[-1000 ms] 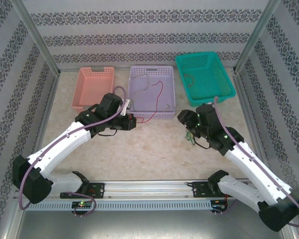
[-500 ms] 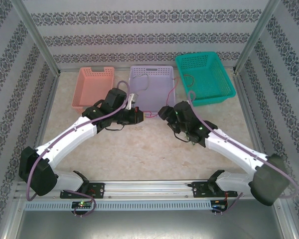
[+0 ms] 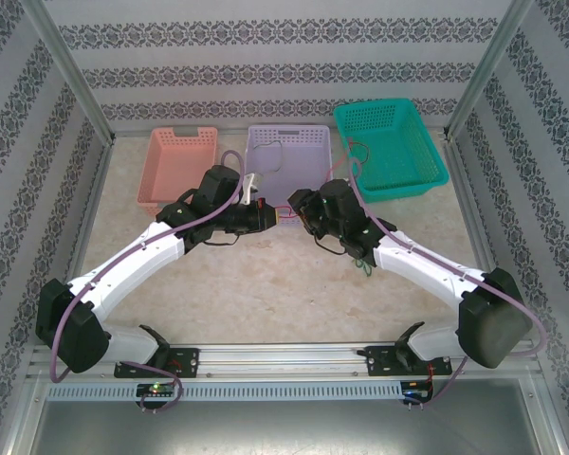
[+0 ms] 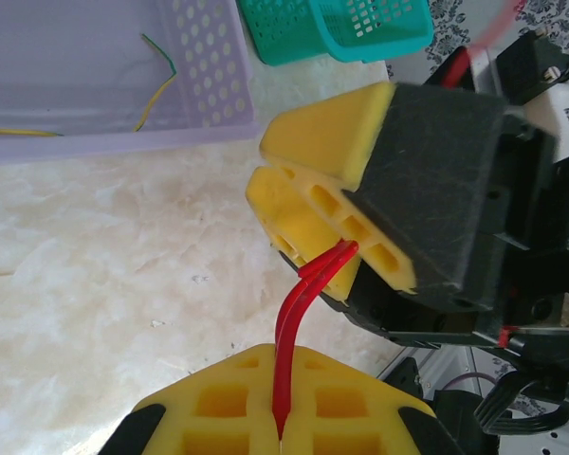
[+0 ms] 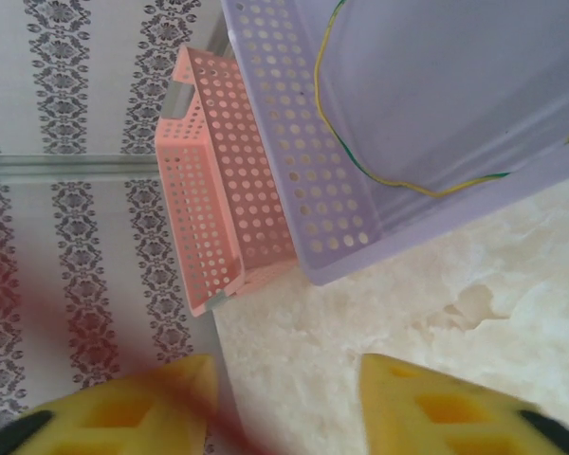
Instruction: Untangle the cables
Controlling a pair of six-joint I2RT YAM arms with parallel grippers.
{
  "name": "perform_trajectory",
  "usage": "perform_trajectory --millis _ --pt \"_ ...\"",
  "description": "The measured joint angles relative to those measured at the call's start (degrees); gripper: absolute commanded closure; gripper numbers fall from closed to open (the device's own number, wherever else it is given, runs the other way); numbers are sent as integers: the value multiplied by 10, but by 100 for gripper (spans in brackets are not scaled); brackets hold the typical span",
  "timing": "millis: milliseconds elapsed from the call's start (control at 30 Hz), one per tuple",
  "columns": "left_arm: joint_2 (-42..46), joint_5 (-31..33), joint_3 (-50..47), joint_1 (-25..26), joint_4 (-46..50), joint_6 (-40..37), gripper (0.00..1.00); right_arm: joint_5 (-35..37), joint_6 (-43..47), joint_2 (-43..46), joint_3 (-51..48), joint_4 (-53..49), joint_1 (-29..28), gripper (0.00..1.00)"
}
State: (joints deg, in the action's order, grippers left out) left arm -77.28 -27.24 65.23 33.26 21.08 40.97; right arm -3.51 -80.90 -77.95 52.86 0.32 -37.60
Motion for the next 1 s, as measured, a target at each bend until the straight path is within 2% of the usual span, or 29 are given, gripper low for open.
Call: perform_trajectory --millis 67,100,133,200,267,333,400,567,733,1000 --pt "0 0 0 0 -3 3 100 -3 -8 0 0 0 0 92" --pt "0 0 -1 0 -6 5 100 -4 -6 0 0 0 0 98" --pt "0 -1 -2 0 -9 8 100 -4 -7 0 0 -1 0 100" --pt "0 -4 -10 0 -14 16 77 -5 -1 0 2 -8 4 100" --pt "0 -8 -14 0 -15 23 59 -4 24 0 18 -42 7 100" --pt "2 -8 -12 0 -11 23 48 -4 60 0 43 -82 14 100" --pt "2 -8 1 0 7 18 42 -7 106 -2 79 -131 28 100" --pt "-3 -18 75 -9 67 -28 42 -52 239 -22 161 -227 71 100" --pt "-50 -61 162 -11 108 -107 43 -113 346 -56 206 -316 98 100" --pt "-140 -133 193 -11 161 -221 46 -192 419 -71 238 -380 109 100"
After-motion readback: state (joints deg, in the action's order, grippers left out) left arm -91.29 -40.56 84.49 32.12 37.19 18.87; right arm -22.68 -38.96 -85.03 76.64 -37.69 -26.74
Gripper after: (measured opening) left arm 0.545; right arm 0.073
